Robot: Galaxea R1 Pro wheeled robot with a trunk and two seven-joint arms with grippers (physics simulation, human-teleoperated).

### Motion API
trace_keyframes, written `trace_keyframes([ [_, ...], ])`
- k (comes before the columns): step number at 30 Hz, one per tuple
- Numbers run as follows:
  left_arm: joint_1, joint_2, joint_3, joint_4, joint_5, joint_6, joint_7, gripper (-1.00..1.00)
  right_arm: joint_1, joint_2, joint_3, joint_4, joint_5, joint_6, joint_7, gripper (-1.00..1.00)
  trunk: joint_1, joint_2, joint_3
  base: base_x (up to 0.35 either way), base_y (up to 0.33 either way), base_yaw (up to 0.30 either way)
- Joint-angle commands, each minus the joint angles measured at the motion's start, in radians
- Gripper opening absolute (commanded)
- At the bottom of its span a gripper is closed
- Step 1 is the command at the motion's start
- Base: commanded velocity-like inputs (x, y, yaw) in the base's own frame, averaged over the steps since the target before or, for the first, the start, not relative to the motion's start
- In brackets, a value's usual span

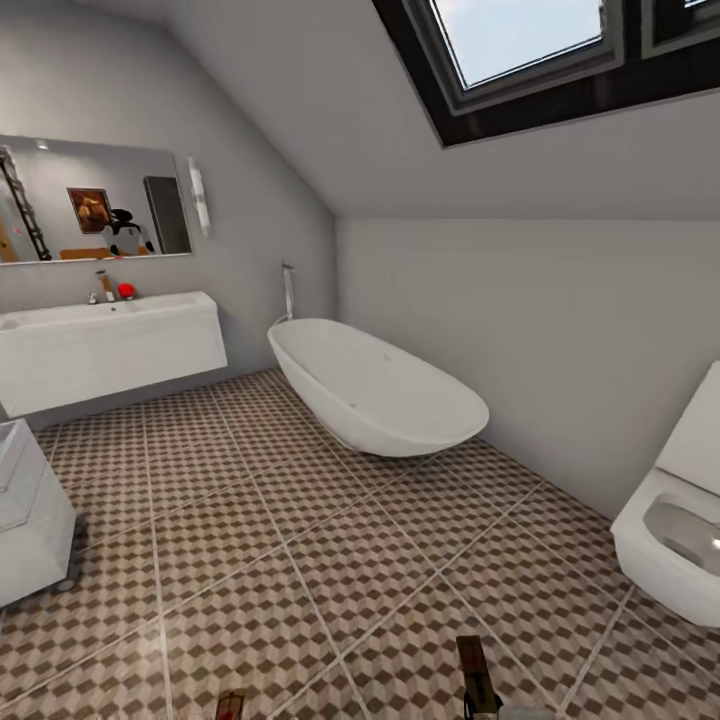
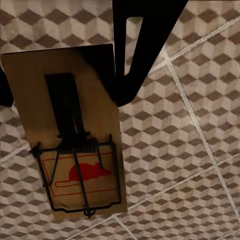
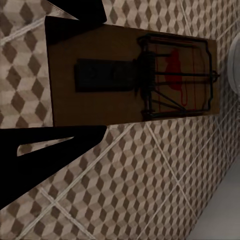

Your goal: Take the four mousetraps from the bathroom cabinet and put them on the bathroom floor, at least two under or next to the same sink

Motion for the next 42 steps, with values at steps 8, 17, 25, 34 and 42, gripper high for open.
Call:
trace_keyframes([
  [8,-0.001,0.0,-0.008,0.001,0.006,-0.003,0.006,-1.0,0.0,0.0,0.009,0.0,-0.013,-0.004,0.001,-1.0,0.0,-0.001,-0.001,0.0,0.0,0.267],
  [17,-0.001,0.0,-0.008,0.002,0.006,-0.003,0.006,-1.0,0.0,0.0,0.009,0.0,-0.013,-0.004,0.001,-1.0,0.0,-0.001,-0.001,0.0,0.0,0.267],
  [25,-0.001,0.0,-0.008,0.002,0.006,-0.003,0.006,-1.0,0.0,0.0,0.009,0.0,-0.013,-0.004,0.001,-1.0,0.0,-0.001,-0.001,0.0,0.0,0.267],
  [34,-0.001,0.0,-0.008,0.002,0.006,-0.003,0.006,-1.0,0.0,0.0,0.009,0.0,-0.013,-0.005,0.001,-1.0,0.0,-0.001,-0.001,0.0,0.0,0.267],
  [42,-0.001,0.0,-0.008,0.008,0.006,-0.003,0.006,-1.0,0.0,0.0,0.009,0.0,-0.013,-0.005,0.001,-1.0,0.0,-0.001,-0.001,0.0,0.0,0.267],
])
